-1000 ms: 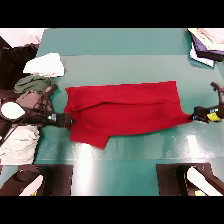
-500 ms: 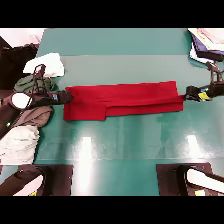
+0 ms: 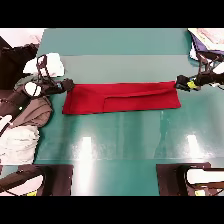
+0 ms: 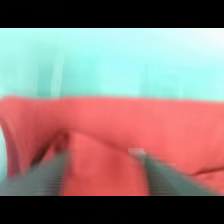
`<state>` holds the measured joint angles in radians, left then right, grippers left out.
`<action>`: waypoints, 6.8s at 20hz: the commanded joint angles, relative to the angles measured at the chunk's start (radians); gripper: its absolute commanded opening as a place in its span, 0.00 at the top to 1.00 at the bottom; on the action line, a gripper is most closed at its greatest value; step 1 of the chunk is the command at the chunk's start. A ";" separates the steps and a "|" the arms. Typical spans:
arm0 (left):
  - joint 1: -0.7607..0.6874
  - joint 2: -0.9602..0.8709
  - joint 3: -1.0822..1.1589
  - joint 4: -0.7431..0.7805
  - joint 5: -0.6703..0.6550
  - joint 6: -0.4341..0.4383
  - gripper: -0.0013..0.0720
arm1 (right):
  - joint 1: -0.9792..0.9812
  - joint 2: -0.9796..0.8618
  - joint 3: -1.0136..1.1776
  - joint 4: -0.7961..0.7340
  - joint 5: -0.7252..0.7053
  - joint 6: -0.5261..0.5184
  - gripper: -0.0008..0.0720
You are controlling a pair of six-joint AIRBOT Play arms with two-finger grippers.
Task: Fold the shirts.
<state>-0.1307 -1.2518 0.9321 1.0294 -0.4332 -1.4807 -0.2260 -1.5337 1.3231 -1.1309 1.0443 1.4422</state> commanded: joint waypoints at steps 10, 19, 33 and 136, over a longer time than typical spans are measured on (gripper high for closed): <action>0.000 -0.026 0.142 0.003 -0.314 0.008 0.95 | -0.208 -0.153 0.099 0.068 0.317 -0.122 0.30; 0.000 -0.026 0.142 -0.003 -0.409 0.005 0.95 | -0.225 -0.329 0.099 0.328 0.336 -0.245 0.33; -0.151 -0.193 0.275 -0.128 -0.439 0.022 0.95 | -0.133 -0.142 0.101 0.409 0.346 -0.344 0.97; 0.137 -0.265 1.056 0.129 -1.068 -0.004 0.95 | -0.989 0.614 -0.597 0.070 -0.163 -0.020 0.97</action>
<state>0.0059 -1.5166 1.9884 1.1618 -1.5009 -1.4845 -1.1393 -0.9871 0.7914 -0.9279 0.8925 1.3674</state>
